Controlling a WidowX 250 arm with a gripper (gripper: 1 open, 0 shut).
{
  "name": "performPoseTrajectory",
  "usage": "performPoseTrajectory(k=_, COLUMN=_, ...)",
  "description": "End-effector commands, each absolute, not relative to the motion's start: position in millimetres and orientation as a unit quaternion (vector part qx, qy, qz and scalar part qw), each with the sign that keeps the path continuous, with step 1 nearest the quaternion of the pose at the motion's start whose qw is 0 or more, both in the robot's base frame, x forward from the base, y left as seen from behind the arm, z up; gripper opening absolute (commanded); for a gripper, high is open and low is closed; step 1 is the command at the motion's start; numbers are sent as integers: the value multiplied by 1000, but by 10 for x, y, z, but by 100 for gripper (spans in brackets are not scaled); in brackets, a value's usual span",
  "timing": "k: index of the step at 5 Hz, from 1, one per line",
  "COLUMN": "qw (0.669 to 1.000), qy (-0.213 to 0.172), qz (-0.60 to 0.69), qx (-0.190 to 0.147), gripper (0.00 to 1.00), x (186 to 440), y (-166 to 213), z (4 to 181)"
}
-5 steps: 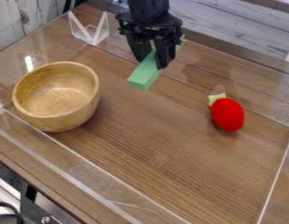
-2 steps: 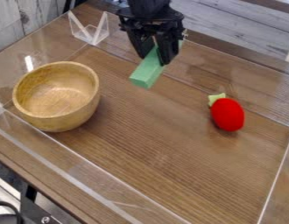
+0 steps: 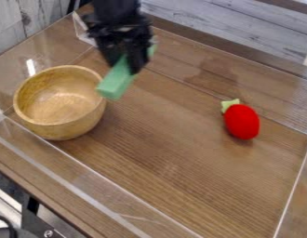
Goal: Put the green block in the brown bowl
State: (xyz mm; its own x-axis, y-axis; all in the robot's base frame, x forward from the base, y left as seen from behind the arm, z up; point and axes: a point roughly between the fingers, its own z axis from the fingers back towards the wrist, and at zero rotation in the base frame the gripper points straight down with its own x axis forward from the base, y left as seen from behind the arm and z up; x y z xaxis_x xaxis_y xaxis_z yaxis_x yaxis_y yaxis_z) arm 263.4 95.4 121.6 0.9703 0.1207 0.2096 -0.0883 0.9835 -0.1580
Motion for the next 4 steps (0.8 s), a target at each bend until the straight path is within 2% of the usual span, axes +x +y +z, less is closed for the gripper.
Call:
performPoseTrajectory(k=1, qw=988, qy=-126, qz=75, qx=-48, gripper=0, x=2467, y=1280, z=1297)
performPoseTrajectory(k=2, qw=988, qy=-117, qz=96, qx=-38, gripper=0, x=2342, y=1507, z=1194)
performPoseTrajectory(k=4, qw=987, qy=-104, qz=118, qx=-30, gripper=0, x=2351, y=1629, z=980)
